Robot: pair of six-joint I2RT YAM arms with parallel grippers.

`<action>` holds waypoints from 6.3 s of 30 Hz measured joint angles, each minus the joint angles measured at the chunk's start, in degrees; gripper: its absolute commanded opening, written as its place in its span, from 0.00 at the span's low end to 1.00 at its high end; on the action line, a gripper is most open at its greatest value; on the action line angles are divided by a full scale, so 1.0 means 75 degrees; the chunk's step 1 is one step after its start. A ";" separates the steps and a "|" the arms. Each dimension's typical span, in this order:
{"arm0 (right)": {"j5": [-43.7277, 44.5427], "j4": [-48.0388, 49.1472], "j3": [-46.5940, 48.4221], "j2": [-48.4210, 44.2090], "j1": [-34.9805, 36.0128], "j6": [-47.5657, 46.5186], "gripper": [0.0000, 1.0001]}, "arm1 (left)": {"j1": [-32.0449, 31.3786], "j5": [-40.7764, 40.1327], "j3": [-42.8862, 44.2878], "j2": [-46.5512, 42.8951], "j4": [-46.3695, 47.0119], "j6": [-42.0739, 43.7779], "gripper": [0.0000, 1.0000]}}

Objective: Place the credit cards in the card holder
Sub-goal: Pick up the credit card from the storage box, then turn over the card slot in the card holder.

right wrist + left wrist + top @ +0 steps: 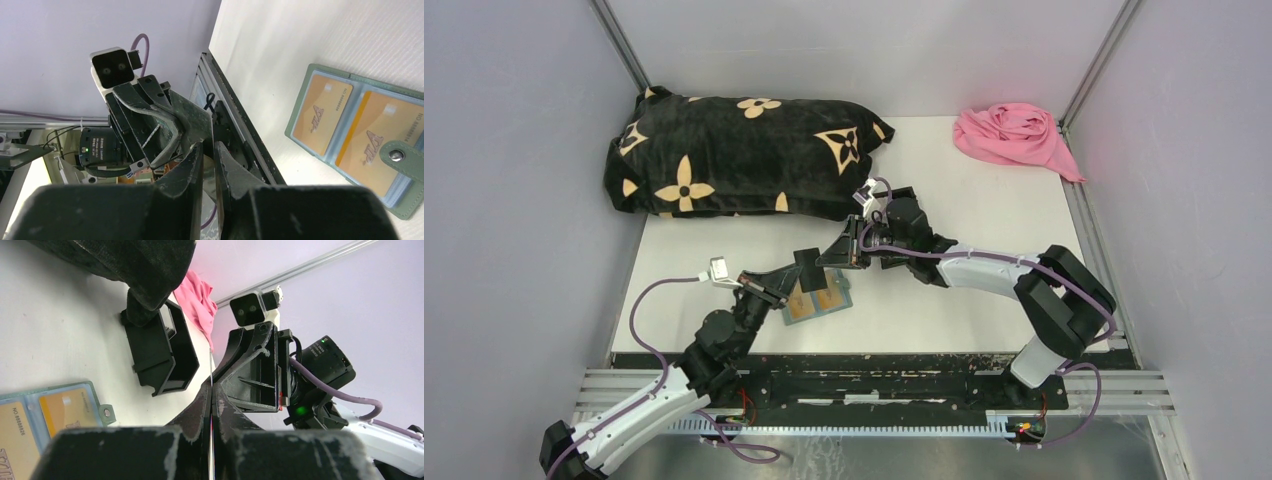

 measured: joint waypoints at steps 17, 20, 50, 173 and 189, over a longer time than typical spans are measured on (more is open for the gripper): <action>0.0000 0.1174 -0.0210 0.0385 -0.0006 0.0458 0.18 | 0.0000 -0.0309 0.0000 0.0082 0.0079 -0.0382 0.03; -0.0006 0.1378 -0.0233 0.0475 -0.0006 0.0536 0.18 | 0.0000 -0.0370 0.0000 0.0082 0.0082 -0.0478 0.03; -0.0146 0.3392 -0.0589 0.1236 -0.0055 0.1437 0.18 | 0.0003 -0.0624 0.0000 0.0402 0.0344 -0.0708 0.03; 0.5053 -0.6630 0.2308 0.0924 0.0886 -0.4549 0.01 | -0.0041 -0.1207 0.0047 0.3943 -0.1425 -0.1658 0.47; 0.4124 -0.5951 0.1958 0.0924 0.0370 -0.4132 0.01 | -0.0041 -0.1201 0.0047 0.4016 -0.1355 -0.1658 0.47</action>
